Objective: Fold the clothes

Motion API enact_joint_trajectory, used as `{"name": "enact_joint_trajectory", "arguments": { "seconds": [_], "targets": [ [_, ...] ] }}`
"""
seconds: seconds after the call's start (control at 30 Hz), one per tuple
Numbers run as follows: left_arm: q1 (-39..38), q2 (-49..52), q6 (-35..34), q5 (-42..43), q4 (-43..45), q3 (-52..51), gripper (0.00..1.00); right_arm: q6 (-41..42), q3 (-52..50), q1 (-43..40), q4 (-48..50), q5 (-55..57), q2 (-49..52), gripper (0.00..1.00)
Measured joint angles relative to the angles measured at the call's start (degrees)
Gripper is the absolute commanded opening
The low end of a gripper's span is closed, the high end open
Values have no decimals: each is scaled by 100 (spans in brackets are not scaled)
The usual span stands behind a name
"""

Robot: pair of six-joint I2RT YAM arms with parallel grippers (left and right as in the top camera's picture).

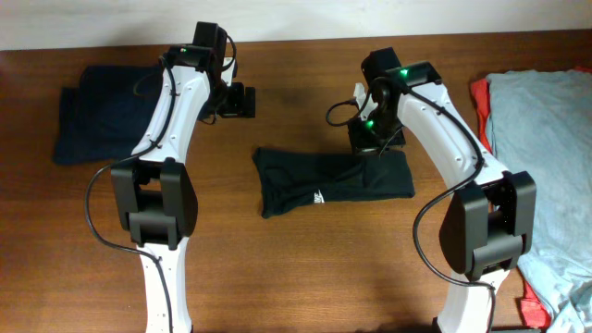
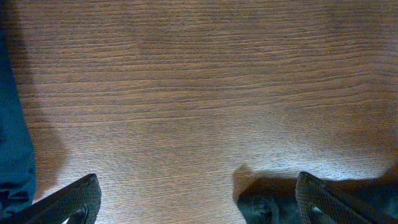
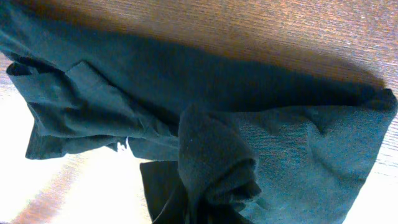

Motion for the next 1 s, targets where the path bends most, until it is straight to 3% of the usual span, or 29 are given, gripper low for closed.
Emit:
{"name": "enact_joint_trajectory", "arguments": {
  "seconds": [0.13,0.2,0.3,0.43,0.8,1.0],
  "targets": [
    [0,0,0,0,0,2,99,-9,0,0,-2,9,20,9],
    [0,-2,0,0,0,0,99,-26,0,0,-2,11,48,18],
    [0,-2,0,0,0,0,99,-35,-2,17,4,9,103,42],
    [0,-2,0,0,0,0,99,-55,-2,107,37,-24,120,52],
    [0,-2,0,0,0,0,99,-282,-2,59,87,-542,120,50],
    [0,-2,0,0,0,0,99,-323,-2,-264,-348,-452,120,36]
  ]
}}
